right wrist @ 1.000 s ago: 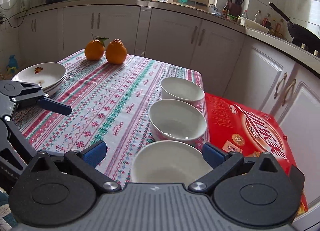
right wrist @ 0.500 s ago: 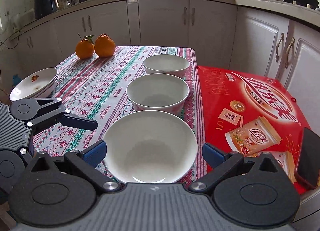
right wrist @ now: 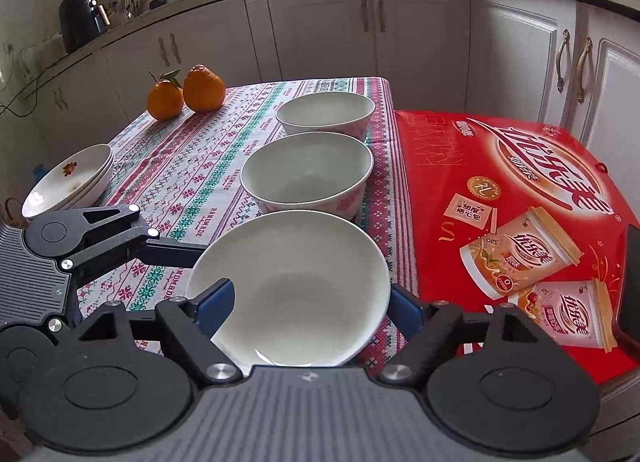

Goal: Organize plates and bowls

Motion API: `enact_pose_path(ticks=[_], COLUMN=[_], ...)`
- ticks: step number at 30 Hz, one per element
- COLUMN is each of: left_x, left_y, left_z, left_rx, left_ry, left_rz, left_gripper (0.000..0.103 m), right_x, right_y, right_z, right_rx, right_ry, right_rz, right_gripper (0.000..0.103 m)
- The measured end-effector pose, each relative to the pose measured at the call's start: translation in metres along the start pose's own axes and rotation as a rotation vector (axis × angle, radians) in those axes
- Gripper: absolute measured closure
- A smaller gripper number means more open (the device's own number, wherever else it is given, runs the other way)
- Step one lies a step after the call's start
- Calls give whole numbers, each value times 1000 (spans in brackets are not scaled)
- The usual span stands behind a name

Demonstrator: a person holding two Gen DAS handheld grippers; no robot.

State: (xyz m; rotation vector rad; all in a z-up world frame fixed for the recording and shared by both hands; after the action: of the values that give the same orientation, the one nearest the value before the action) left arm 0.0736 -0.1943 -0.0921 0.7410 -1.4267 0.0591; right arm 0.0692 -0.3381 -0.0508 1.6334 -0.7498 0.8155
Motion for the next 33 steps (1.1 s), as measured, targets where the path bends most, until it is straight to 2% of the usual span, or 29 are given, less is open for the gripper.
enact_pose_path(ticks=[10,18,33], left_x=[1,2,-12], left_y=[-1,13,60], left_z=[-1,-5,-40], left_rx=[-4,13,123], left_ry=[10,13,76], left_rz=[-1,1,-12], left_gripper=[21,21,21], right_x=[1,6,24], right_y=[-1,3,-22], right_z=[0,-13,-70], right_rx=[5,34,154], right_ry=[-12,-2,80], right_rz=[-5,5,-1], right_gripper=[18,18,18])
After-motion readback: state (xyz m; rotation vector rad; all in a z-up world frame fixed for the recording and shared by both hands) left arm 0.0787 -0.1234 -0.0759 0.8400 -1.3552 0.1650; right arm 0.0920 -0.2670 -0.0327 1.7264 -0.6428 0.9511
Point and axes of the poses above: each gripper's, at about its wrist camera, not at the fingertips, and y roughly against the way its jaws point, z to its right, x to its top, the point moved 2 cm from there along -y, roughly the way its jaws point, and after that the axes turned 11 degrees about z, right-handed, at the moved point
